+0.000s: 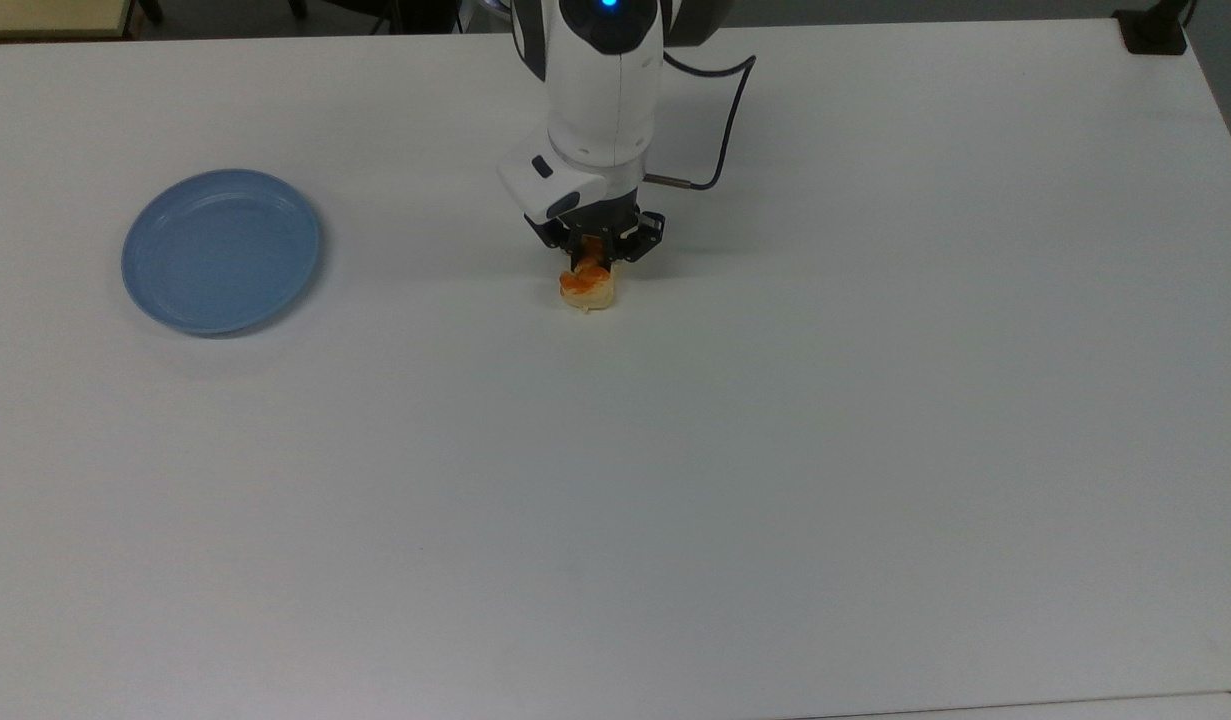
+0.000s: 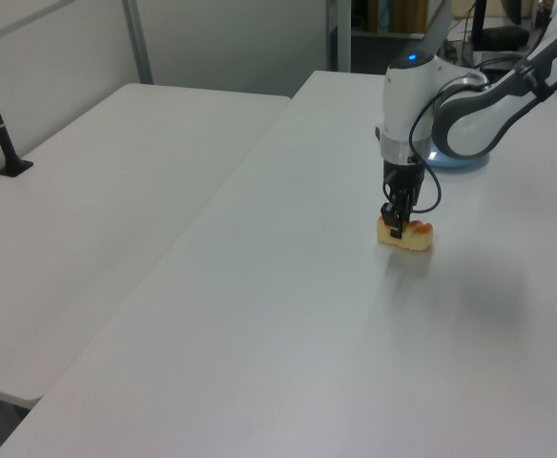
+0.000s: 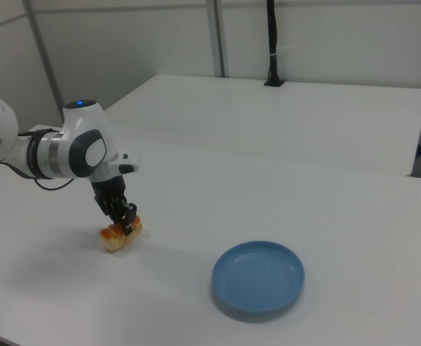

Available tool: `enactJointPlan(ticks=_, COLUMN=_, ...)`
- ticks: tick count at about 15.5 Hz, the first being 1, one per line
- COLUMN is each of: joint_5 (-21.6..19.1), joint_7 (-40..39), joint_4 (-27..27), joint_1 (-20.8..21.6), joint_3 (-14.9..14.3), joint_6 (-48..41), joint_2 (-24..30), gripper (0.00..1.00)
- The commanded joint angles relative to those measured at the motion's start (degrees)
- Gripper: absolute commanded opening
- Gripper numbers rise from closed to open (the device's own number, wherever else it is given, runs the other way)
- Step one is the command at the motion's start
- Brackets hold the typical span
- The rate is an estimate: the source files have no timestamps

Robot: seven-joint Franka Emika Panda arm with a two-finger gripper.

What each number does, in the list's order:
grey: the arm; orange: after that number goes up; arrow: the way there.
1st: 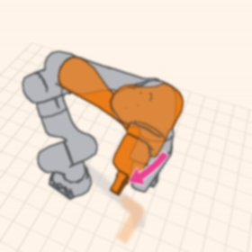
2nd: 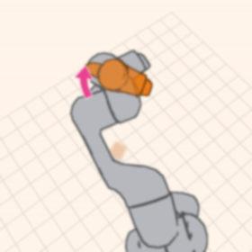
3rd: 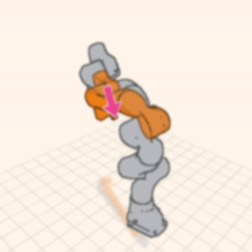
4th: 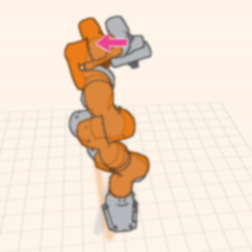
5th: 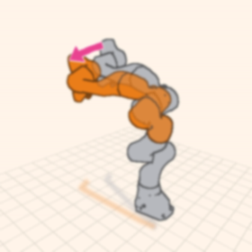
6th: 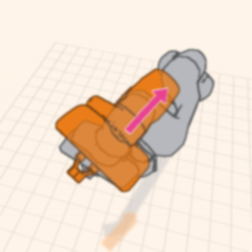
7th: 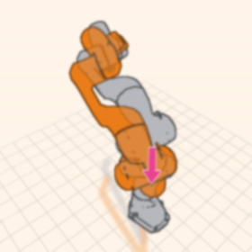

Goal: Put the bread on the table

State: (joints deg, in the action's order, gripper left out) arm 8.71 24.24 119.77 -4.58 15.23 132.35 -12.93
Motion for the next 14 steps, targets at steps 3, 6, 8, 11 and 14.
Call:
enactJointPlan(ticks=3, joint_5=2.28, joint_7=-2.09, joint_4=-1.12, joint_1=-0.17, joint_3=-0.29, joint_6=-0.51, joint_2=0.45, gripper=1.00)
enactJointPlan(ticks=6, joint_5=2.28, joint_7=-1.74, joint_4=-5.05, joint_1=-0.43, joint_3=-0.29, joint_6=-6.72, joint_2=1.77, gripper=1.00)
enactJointPlan(ticks=8, joint_5=2.19, joint_7=-1.74, joint_4=-9.79, joint_1=-0.52, joint_3=-0.29, joint_6=-14.80, joint_2=2.82, gripper=1.00)
enactJointPlan(ticks=11, joint_5=0.79, joint_7=-1.91, joint_4=-22.07, joint_1=-3.23, joint_3=-0.55, joint_6=-32.43, joint_2=5.45, gripper=1.00)
enactJointPlan(ticks=14, joint_5=-1.24, joint_7=-5.32, joint_4=-26.34, joint_1=-5.79, joint_3=-1.96, joint_6=-39.87, joint_2=10.19, gripper=1.00)
